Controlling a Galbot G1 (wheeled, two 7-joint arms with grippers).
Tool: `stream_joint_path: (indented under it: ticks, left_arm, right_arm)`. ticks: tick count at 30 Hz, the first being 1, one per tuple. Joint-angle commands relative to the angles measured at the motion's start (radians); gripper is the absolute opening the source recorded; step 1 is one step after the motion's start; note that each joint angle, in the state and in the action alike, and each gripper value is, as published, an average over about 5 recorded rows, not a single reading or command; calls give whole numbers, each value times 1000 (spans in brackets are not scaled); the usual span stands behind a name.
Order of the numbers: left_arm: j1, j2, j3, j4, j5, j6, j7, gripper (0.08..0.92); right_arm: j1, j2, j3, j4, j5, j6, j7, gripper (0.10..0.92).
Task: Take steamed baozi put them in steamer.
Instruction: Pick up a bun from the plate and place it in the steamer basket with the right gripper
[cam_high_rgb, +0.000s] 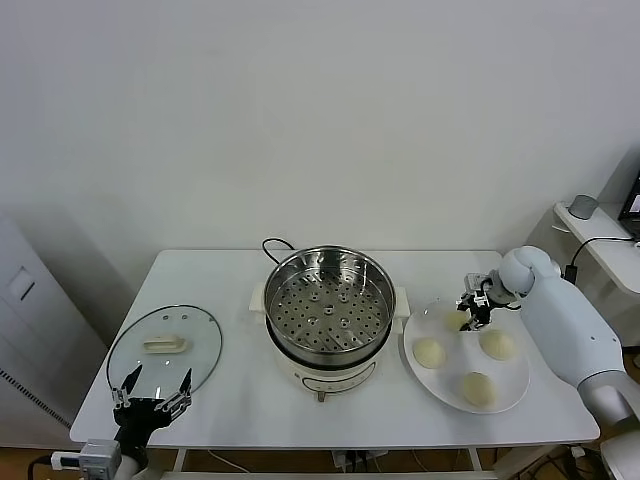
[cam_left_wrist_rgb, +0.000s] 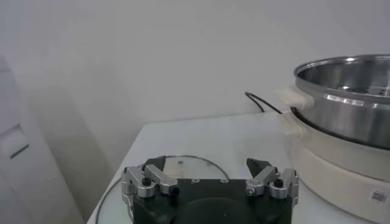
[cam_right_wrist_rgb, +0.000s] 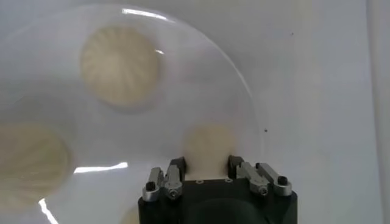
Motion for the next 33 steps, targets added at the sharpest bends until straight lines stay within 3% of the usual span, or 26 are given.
stream_joint_path:
  ticks: [1, 10, 17, 21, 28, 33]
  left_arm:
    - [-8, -5, 4, -2, 9, 0, -4, 823]
    - [-22, -13, 3, -5, 18, 0, -18, 823]
    - [-30, -20, -4, -9, 17, -8, -27, 823]
    - [-31, -25, -9, -14, 15, -9, -30, 823]
    - [-26, -29, -22, -15, 15, -9, -34, 823]
    - [-24, -38, -21, -14, 16, -9, -36, 823]
  right_arm:
    - [195, -62, -190, 84, 219, -51, -49, 436]
    - [647, 48, -601, -28, 564, -26, -173, 441]
    - [810, 309, -803, -306, 774, 271, -206, 441]
    - [831, 401, -865, -361, 784, 441, -194, 441]
    - [807, 454, -956, -262, 729, 758, -147, 447]
    - [763, 475, -965, -218, 636, 830, -90, 447]
